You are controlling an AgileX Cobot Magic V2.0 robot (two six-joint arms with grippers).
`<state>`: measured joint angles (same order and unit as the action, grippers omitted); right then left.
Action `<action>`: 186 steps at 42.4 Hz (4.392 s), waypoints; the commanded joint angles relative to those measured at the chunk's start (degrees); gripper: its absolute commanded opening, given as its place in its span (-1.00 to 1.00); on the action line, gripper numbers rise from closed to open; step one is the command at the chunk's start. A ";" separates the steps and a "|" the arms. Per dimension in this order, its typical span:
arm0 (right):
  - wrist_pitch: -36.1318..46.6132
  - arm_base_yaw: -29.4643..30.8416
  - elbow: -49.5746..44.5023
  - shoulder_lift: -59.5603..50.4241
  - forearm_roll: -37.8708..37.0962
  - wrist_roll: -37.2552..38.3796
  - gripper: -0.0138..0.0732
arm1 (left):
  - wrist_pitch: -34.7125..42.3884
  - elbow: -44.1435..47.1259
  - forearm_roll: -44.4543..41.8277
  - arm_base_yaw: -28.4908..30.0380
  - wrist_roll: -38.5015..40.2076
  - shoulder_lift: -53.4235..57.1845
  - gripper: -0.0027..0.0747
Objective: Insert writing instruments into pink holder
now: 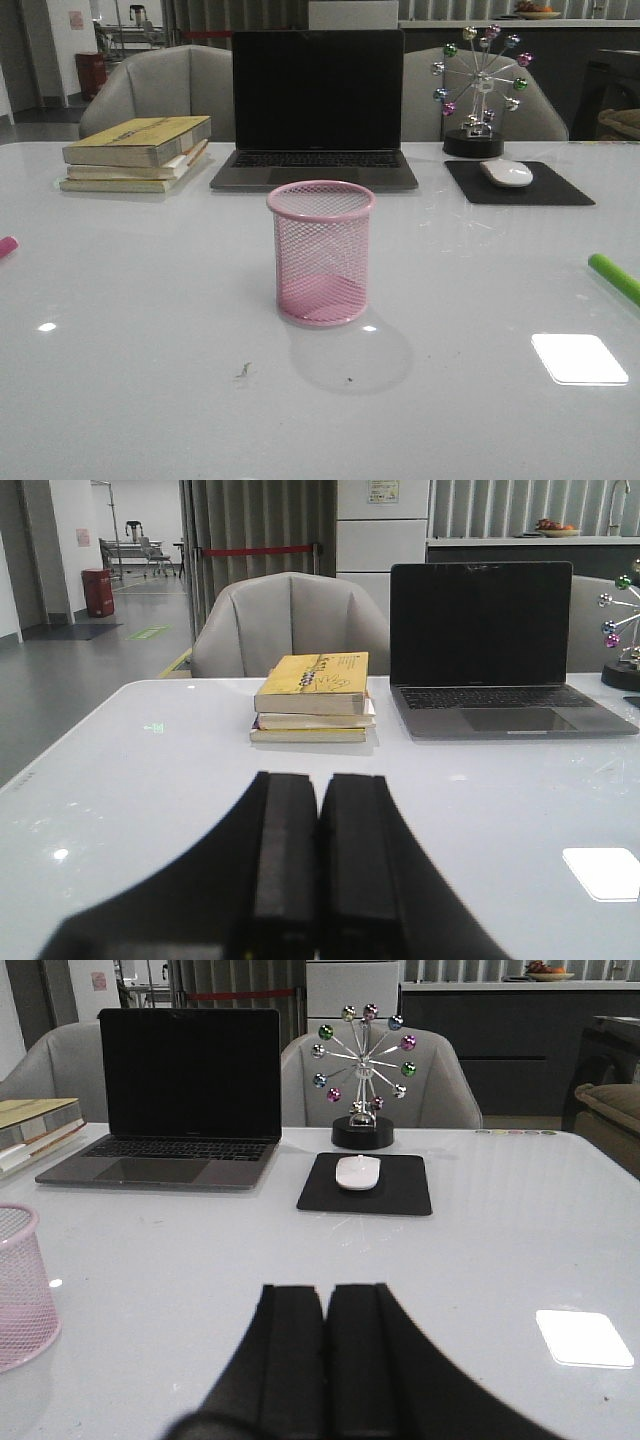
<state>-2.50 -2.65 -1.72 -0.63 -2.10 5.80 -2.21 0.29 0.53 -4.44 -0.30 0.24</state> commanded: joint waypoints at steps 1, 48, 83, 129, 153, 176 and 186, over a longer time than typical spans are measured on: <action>5.42 0.46 0.36 -1.07 0.04 -0.15 -0.55 | 5.27 0.27 0.45 -0.25 0.30 1.10 -0.69; -4.66 0.46 24.86 4.66 -1.20 -1.19 -0.55 | -4.83 -27.06 0.21 -0.25 0.30 -4.17 -0.69; -33.42 0.46 38.89 41.48 -1.15 -1.19 -0.52 | -35.85 -41.76 0.33 -0.25 0.30 -35.61 -0.64; -38.77 2.12 73.52 103.44 -0.69 -0.64 0.43 | -32.31 -41.76 4.36 -30.86 -3.73 -39.69 0.57; -46.85 2.19 88.28 115.43 2.10 -5.13 0.35 | -32.31 -41.76 4.39 -30.86 -3.73 -39.69 0.57; -50.22 2.19 88.28 115.48 2.10 -6.80 -0.18 | -32.31 -41.76 4.39 -30.86 -3.73 -39.69 0.57; -49.42 2.19 88.28 114.52 2.10 -6.81 -0.45 | -32.31 -41.76 4.39 -30.86 -3.73 -39.69 0.57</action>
<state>-52.57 -0.87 84.76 118.11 0.00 -0.31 -38.69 -39.72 4.35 -34.85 -3.84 -39.41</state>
